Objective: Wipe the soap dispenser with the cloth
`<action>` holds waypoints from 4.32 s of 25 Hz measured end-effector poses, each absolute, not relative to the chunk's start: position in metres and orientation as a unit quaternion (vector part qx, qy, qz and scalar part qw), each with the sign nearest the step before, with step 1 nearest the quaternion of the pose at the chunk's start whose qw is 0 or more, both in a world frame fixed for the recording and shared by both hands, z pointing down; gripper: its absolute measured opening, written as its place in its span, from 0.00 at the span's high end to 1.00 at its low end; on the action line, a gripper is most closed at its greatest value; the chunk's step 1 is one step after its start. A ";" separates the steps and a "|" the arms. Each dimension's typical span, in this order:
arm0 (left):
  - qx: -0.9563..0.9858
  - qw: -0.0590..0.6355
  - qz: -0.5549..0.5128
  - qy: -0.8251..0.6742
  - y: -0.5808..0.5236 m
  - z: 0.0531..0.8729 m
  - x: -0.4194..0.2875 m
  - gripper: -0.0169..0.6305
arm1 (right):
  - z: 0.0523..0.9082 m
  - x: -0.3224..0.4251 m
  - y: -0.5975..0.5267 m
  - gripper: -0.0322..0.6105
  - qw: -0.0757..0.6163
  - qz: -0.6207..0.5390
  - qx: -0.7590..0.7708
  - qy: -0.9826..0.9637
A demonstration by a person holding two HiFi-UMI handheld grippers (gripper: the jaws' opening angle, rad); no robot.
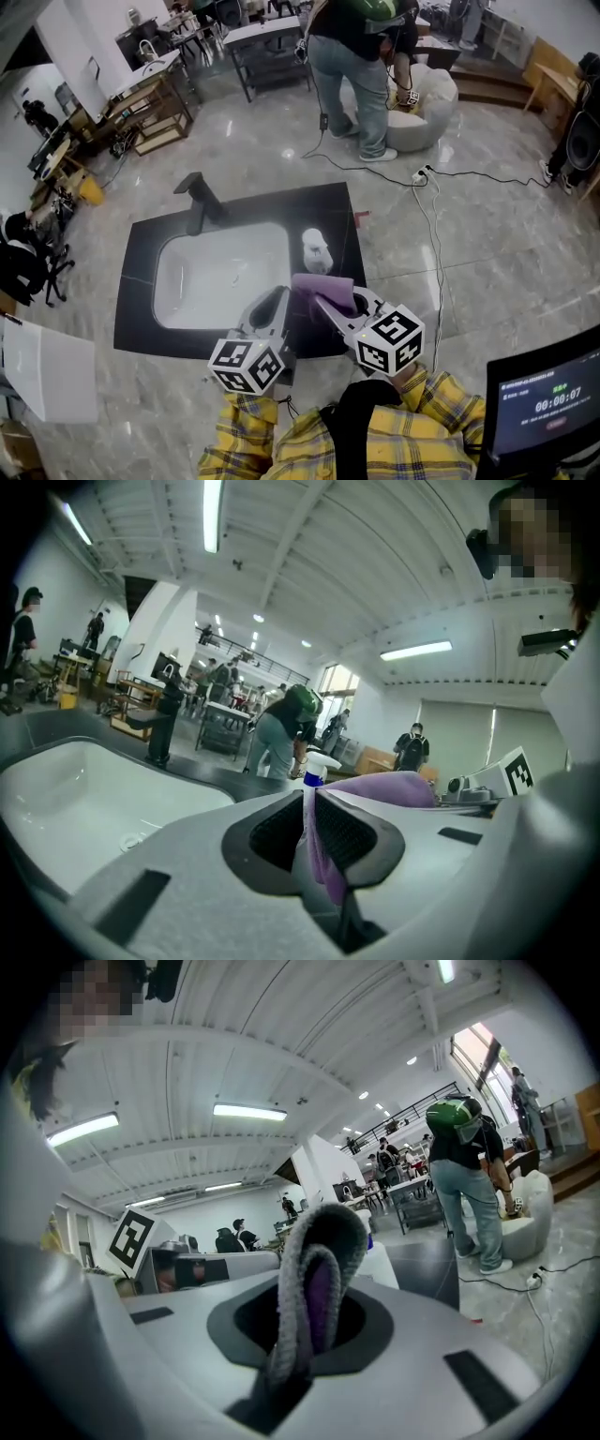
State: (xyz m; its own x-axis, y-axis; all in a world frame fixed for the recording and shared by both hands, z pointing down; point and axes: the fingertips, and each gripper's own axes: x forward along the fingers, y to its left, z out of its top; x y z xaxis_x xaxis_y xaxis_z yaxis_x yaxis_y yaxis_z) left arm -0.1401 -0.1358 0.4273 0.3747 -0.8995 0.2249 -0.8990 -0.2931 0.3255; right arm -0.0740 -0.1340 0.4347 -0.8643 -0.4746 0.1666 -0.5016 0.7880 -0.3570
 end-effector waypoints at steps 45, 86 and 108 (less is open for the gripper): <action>0.935 0.112 0.114 -0.318 -0.278 0.386 -0.087 0.95 | 0.429 -0.091 -0.181 0.88 0.120 0.019 0.318 -0.940; 0.944 0.146 0.103 -0.276 -0.278 0.402 -0.079 0.97 | 0.503 -0.127 -0.203 0.88 0.277 -0.090 0.280 -0.915; 0.946 0.146 0.093 -0.274 -0.278 0.407 -0.080 0.97 | 0.518 -0.103 -0.199 0.88 0.319 -0.120 0.290 -0.894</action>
State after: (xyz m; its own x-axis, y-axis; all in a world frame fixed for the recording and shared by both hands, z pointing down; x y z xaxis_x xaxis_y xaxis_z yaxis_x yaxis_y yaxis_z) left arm -0.0799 -0.2782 0.4067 0.8326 -0.4914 0.2556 -0.5455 -0.8075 0.2245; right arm -0.1034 -0.1989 0.5183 -0.6288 -0.5946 0.5011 -0.4417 0.8035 0.3992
